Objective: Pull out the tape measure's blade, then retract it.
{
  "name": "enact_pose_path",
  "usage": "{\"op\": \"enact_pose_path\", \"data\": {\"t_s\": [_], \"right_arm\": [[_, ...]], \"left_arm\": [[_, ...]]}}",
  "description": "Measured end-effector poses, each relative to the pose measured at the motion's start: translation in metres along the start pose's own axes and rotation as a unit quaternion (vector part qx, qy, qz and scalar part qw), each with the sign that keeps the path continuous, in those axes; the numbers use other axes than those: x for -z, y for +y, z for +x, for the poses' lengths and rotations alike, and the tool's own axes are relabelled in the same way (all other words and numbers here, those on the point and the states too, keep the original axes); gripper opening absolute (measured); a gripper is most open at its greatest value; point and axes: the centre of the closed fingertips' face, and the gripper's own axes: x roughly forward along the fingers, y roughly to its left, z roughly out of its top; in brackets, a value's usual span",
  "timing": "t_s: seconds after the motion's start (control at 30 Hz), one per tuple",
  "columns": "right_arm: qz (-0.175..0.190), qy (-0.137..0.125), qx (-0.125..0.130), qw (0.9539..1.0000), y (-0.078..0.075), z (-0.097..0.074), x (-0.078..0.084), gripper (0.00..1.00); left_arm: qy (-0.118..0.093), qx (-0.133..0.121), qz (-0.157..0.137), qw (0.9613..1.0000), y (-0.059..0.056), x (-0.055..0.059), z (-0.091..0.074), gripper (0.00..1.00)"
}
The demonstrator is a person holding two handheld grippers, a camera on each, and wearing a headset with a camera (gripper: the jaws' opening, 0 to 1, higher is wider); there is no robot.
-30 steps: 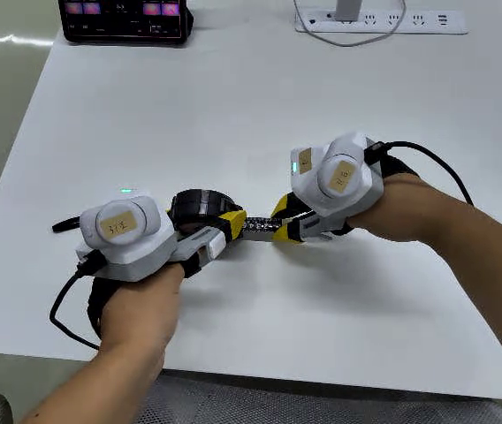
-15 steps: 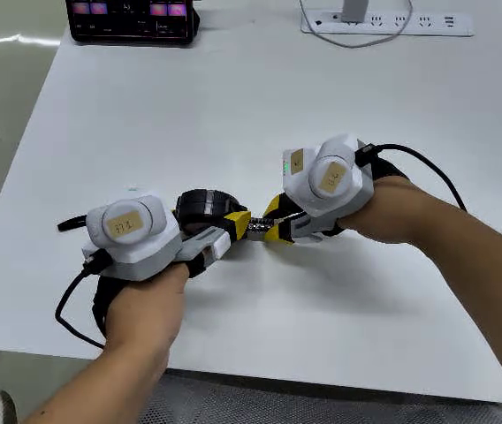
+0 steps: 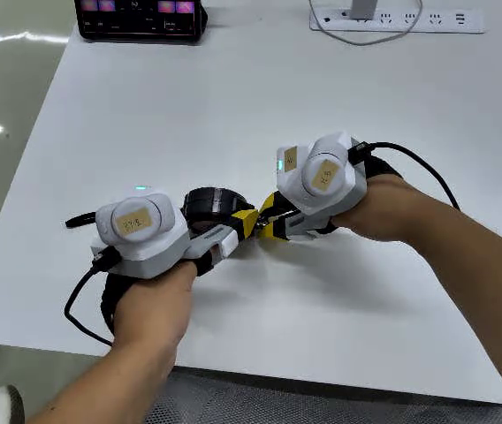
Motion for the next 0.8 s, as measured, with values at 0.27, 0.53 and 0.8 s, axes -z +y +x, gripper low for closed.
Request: {"op": "enact_pose_path", "data": {"t_s": [0.27, 0.53, 0.8], "right_arm": [[0.006, -0.005, 0.006, 1.0, -0.0007, 0.0001, 0.0005, 0.11], [0.02, -0.01, 0.008, 0.9997, 0.0002, 0.0001, -0.0007, 0.14], [0.032, -0.016, 0.01, 0.9993, -0.0012, -0.0019, -0.0026, 0.18]], "left_arm": [[0.0, -0.002, 0.001, 1.0, 0.0, 0.0, 0.0007, 0.58], [-0.003, 0.001, -0.001, 1.0, -0.0008, -0.0004, 0.0002, 0.59], [0.0, 0.001, 0.007, 1.0, -0.0018, 0.0001, -0.0002, 0.6]]}}
